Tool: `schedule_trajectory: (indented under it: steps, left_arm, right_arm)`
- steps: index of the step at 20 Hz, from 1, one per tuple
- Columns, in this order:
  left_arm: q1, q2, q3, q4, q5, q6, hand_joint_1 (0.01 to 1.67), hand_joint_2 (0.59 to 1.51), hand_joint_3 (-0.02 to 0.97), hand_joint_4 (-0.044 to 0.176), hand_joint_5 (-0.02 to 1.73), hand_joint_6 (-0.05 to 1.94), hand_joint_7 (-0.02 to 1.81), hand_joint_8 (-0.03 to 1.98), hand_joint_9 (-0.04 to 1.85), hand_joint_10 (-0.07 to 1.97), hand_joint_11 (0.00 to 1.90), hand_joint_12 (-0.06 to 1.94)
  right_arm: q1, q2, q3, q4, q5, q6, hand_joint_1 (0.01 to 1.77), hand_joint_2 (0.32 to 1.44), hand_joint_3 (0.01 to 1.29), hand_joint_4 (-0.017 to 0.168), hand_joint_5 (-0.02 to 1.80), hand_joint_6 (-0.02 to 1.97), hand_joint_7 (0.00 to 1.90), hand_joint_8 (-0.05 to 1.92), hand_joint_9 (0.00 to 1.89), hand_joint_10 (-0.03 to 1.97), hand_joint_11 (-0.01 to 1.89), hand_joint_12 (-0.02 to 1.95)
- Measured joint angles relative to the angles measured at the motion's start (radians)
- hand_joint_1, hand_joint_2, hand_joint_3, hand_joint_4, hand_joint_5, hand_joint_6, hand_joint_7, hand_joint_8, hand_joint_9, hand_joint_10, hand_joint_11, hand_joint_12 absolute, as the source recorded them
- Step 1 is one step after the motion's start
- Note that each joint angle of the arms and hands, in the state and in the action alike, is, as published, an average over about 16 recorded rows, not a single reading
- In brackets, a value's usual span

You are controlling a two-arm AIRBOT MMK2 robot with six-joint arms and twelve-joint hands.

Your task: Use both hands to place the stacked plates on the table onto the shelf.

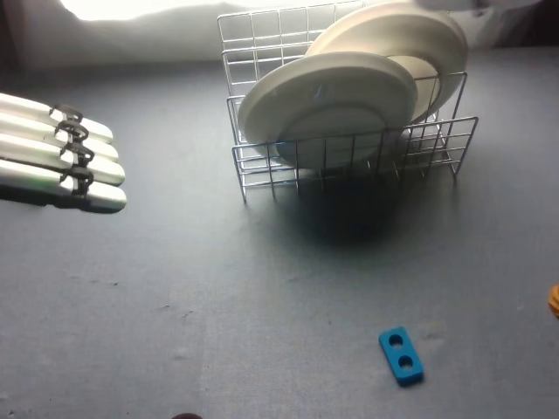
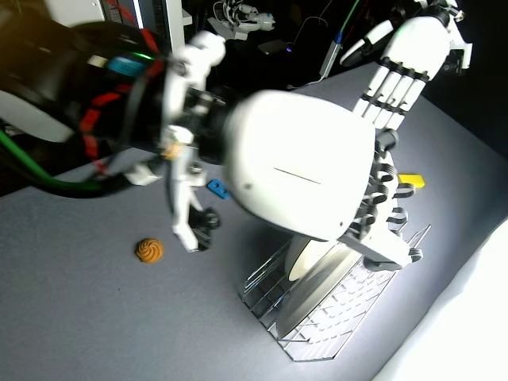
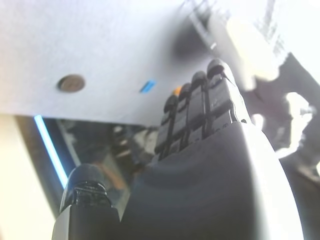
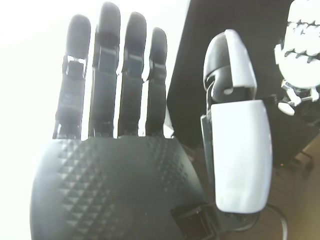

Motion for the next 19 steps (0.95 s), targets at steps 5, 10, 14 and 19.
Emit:
schedule_trajectory:
  steps: [5, 10, 14, 19]
  left_arm:
    - [-0.008, 0.003, -0.017, -0.008, -0.021, 0.020, 0.01, 1.083, 0.018, 0.003, 0.02, 0.01, 0.02, 0.00, 0.02, 0.02, 0.02, 0.00]
    - [-0.015, 0.008, -0.029, -0.009, -0.026, 0.026, 0.01, 1.080, 0.018, 0.003, 0.02, 0.01, 0.02, 0.00, 0.02, 0.02, 0.02, 0.01]
    - [-0.018, 0.012, -0.039, -0.007, -0.029, 0.028, 0.02, 1.092, 0.018, 0.004, 0.06, 0.04, 0.08, 0.03, 0.07, 0.04, 0.03, 0.13]
    - [-0.018, 0.016, -0.043, -0.003, -0.032, 0.030, 0.02, 1.100, 0.018, 0.004, 0.08, 0.05, 0.11, 0.05, 0.10, 0.06, 0.04, 0.19]
  right_arm:
    - [0.001, 0.127, -0.076, 0.005, 0.007, -0.004, 0.79, 1.06, 0.01, -0.001, 0.68, 0.02, 0.72, 0.02, 0.70, 0.01, 0.23, 1.06]
    - [-0.015, 0.222, -0.137, 0.015, 0.012, -0.007, 0.75, 1.06, 0.01, 0.000, 0.56, 0.02, 0.59, 0.02, 0.56, 0.01, 0.10, 1.07]
    - [-0.032, 0.261, -0.168, 0.017, 0.015, -0.009, 0.73, 1.05, 0.01, 0.000, 0.51, 0.02, 0.54, 0.02, 0.50, 0.02, 0.04, 1.08]
    - [-0.049, 0.287, -0.189, 0.020, 0.015, -0.010, 0.73, 1.04, 0.01, 0.000, 0.48, 0.02, 0.51, 0.03, 0.47, 0.02, 0.03, 1.06]
